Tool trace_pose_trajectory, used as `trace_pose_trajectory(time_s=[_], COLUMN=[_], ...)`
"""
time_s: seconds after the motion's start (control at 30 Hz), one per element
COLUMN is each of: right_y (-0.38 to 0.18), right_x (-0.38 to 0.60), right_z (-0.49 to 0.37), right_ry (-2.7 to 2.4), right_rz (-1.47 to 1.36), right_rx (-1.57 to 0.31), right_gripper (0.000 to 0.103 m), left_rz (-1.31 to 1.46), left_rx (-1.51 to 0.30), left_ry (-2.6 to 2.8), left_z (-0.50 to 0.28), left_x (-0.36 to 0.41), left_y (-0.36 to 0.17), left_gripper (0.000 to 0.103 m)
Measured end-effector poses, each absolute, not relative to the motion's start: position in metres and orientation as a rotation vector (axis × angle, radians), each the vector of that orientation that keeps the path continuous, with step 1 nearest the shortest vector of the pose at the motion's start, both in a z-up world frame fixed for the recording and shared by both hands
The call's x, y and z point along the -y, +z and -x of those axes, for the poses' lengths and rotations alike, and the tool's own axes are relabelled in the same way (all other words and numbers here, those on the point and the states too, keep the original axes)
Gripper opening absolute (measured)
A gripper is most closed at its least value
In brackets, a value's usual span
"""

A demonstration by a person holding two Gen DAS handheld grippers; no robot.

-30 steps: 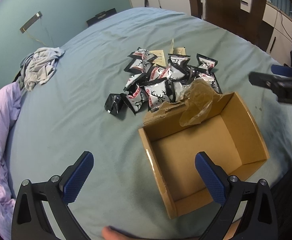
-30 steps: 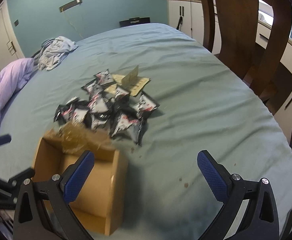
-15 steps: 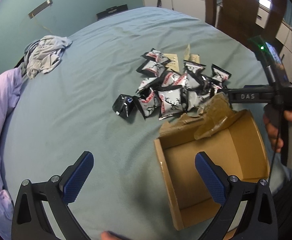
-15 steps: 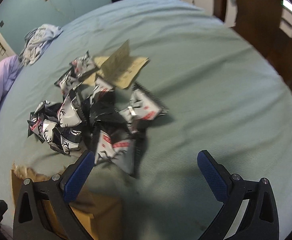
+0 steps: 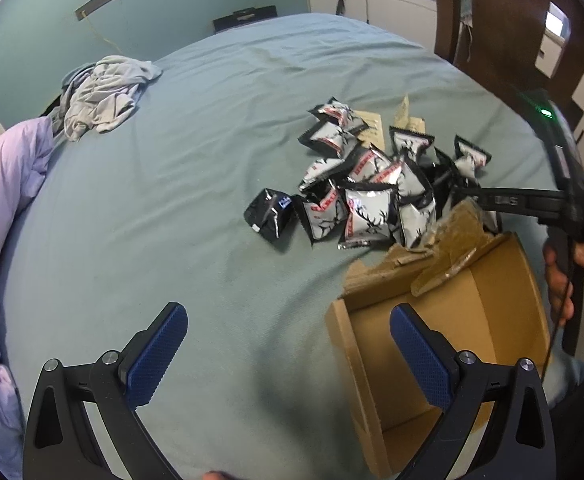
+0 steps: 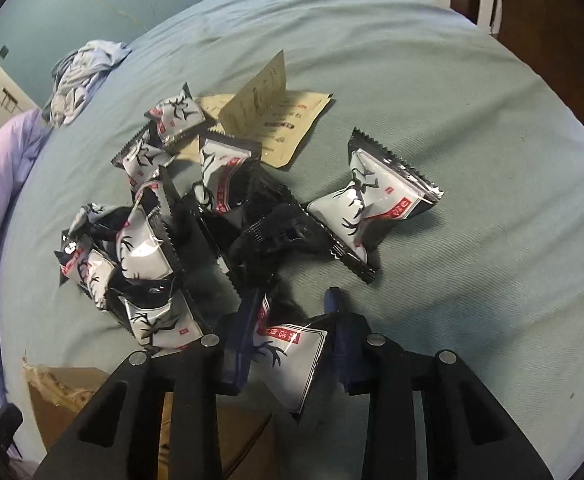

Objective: Organize snacks
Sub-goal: 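Grasp a white snack packet with the right tool while the left tool grasps a black packet, then lower the black packet into the box and open the left tool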

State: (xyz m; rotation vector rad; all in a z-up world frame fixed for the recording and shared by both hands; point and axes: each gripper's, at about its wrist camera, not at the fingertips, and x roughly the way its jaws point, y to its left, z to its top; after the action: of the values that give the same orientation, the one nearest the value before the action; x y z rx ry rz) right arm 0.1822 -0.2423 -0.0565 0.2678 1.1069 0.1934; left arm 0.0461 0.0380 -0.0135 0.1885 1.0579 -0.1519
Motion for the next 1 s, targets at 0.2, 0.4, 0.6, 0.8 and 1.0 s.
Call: trace_pose_trajectory(time_s=[0.2,0.4,0.6,0.8,1.0], right_y=[-0.016,0.021,0.017,0.012,0.004], right_x=[0.275,0.304,0.321,0.319,0.304], right_z=[-0.155,-0.093,-0.028,-0.009,-0.043], right_ry=[0.189,0.210,0.163,0.130,0.145], right_rz=[-0.441,-0.508,-0.495,-0.469,-0.465], right_rx=[-0.972,-0.859,-0.867,-0.912,-0.946], right_gripper=[0.031,0.031,0.031,0.031,0.031], left_rz=[-0.120,-0.091,-0.084,-0.126,-0.072], left_rx=[-1.023,-1.079,-1.148,-1.196,-1.256], left_ry=[-0.146,-0.105,-0.038,-0.052,-0.112], left_z=[-0.063,-0.099,-0.143,-0.170,-0.186], left_x=[-0.052,-0.059,-0.069,-0.063,-0.054], left_y=[-0.005,-0.023,-0.053,-0.086,-0.102], left_gripper=[0.103,0.103,0.102,0.087,0.044])
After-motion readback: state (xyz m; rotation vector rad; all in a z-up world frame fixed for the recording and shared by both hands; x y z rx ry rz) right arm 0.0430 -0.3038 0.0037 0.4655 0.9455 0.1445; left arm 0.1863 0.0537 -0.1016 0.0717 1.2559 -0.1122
